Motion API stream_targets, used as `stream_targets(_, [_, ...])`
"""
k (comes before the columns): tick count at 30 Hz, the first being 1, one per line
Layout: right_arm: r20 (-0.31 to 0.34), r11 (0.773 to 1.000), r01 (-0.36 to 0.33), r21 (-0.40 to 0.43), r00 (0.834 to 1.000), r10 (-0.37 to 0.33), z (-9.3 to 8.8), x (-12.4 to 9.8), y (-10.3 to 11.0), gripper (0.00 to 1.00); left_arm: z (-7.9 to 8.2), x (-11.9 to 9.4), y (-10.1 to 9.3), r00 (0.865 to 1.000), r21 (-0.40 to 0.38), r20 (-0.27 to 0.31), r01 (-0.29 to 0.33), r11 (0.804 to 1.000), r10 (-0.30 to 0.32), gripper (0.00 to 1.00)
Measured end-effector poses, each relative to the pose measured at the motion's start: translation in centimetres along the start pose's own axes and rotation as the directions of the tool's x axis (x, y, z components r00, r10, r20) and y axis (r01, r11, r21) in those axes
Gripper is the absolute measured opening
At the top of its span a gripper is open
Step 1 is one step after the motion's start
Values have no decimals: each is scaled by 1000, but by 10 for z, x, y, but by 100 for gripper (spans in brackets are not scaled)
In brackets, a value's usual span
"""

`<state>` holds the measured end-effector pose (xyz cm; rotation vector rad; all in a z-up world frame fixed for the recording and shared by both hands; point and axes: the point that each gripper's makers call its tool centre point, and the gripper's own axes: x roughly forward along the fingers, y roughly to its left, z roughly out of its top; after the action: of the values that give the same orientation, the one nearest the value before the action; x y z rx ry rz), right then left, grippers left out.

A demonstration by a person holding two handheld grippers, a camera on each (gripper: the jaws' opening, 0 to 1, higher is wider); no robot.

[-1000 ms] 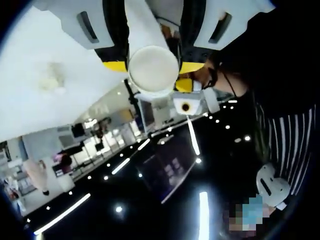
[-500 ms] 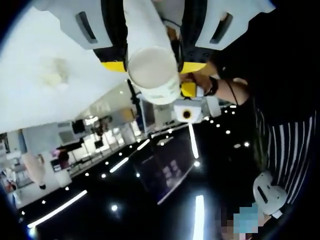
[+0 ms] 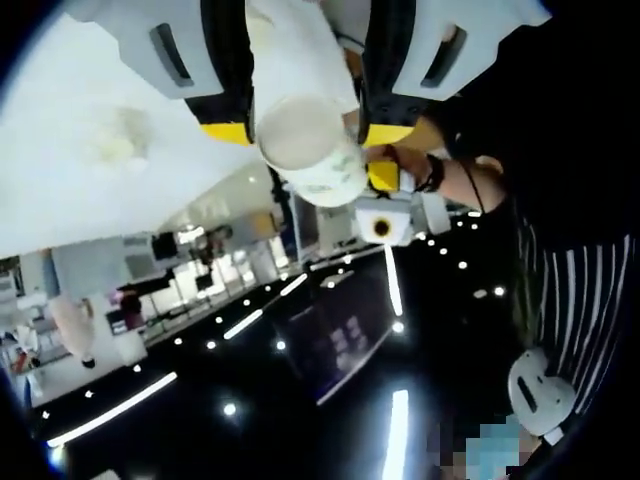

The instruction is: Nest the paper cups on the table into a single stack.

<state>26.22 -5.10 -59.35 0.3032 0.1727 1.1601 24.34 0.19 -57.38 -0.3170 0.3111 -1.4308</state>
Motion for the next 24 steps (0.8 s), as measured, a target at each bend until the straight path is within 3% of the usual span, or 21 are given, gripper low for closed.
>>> stream_targets(8, [6, 999, 31, 13, 1000, -31, -3, -4, -6, 42, 0, 0, 3, 1000, -26, -4, -5, 1000, 5, 0])
stream_targets(15, [5, 998, 64, -25, 998, -64, 3, -9, -12, 45, -2, -1, 8, 1000, -28, -10, -16, 999, 16, 0])
stream_targets(24, [43, 989, 146, -18, 988, -145, 13, -18, -32, 57, -6, -3, 13, 999, -30, -36, -33, 999, 32, 0])
